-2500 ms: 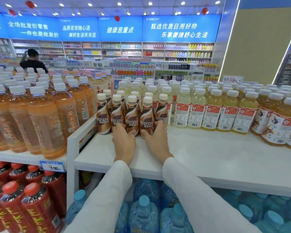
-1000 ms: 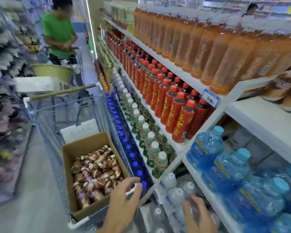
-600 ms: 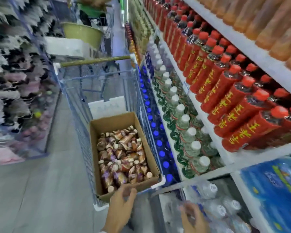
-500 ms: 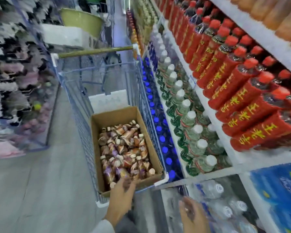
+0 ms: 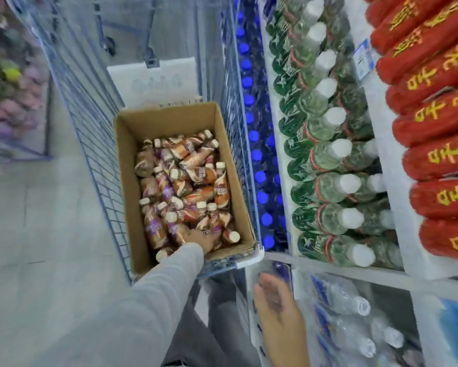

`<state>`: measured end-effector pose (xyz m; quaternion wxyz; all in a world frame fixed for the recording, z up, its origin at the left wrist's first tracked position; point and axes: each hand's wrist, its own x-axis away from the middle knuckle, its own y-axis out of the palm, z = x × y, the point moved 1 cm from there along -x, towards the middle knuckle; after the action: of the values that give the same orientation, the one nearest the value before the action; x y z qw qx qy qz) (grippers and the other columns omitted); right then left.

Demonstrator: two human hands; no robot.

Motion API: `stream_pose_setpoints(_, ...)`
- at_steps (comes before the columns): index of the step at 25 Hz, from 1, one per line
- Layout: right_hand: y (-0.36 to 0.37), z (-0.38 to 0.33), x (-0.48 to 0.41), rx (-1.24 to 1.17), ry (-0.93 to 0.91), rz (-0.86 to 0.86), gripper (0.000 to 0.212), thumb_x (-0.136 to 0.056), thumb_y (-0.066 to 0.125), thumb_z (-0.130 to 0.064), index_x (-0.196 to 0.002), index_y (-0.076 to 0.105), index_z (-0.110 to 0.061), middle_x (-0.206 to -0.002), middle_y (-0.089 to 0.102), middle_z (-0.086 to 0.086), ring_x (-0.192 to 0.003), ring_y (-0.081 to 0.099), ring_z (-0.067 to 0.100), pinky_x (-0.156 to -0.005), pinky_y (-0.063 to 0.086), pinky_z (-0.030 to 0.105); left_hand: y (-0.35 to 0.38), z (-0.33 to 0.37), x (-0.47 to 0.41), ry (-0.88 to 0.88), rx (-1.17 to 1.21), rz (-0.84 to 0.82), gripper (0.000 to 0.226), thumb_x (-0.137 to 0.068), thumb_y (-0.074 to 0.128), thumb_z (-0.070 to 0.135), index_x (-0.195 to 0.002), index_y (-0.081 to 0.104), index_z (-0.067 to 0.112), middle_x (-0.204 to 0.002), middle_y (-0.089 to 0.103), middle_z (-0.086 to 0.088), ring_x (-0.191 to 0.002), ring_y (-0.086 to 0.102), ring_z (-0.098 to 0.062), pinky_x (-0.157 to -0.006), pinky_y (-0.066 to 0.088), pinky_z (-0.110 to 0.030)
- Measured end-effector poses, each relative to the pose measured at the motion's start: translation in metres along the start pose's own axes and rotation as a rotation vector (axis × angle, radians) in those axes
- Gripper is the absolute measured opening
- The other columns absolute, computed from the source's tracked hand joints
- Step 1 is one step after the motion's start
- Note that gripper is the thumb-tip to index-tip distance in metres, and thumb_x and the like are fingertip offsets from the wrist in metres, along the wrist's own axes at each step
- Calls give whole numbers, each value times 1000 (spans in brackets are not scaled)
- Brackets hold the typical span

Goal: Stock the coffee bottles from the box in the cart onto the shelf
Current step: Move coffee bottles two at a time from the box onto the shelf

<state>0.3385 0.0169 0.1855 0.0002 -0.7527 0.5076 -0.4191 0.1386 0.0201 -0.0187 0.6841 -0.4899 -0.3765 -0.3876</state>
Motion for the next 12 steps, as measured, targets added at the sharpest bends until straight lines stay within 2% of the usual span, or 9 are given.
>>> stream_pose_setpoints(2,-5,-1,-6,-2,17,-19,20,-90,73,-26,-108,71,-34,-108,72,-21,-104,65,-1,-94,49,25,7,2,-11,-90,-33,62,114,-75,64,76,-156,24,5,-156,37,-16,-139,41,-39,-113,38,-44)
stream_pose_setpoints(4,-9,1,-17,0,49,-44,20,-89,73,-24,-107,72,-34,-106,72,-25,-105,65,0,-96,49,27,13,-4,-30,-116,-5,125,105,-73,66,72,-152,31,11,-151,43,-16,-131,48,-39,-107,44,-47)
stream_pose_setpoints(7,-19,-7,-33,53,62,-122,15,-92,71,-26,-104,71,-35,-105,72,-22,-105,65,1,-97,50,28,1,3,-5,-97,35,139,85,-84,62,63,-145,42,8,-146,48,-16,-127,51,-39,-106,44,-44)
stream_pose_setpoints(10,-16,-45,-59,134,4,-224,12,-95,67,-29,-105,67,-35,-108,70,-19,-106,62,-3,-93,48,21,-31,13,30,16,288,217,75,-89,67,50,-144,45,4,-147,50,-15,-132,49,-34,-108,40,-38)
stream_pose_setpoints(12,-1,-73,-87,208,-85,-323,13,-96,65,-32,-109,64,-35,-110,68,-19,-106,61,-4,-91,46,19,-57,8,51,78,467,182,77,-89,71,46,-149,41,7,-148,51,-9,-134,48,-30,-101,47,-29)
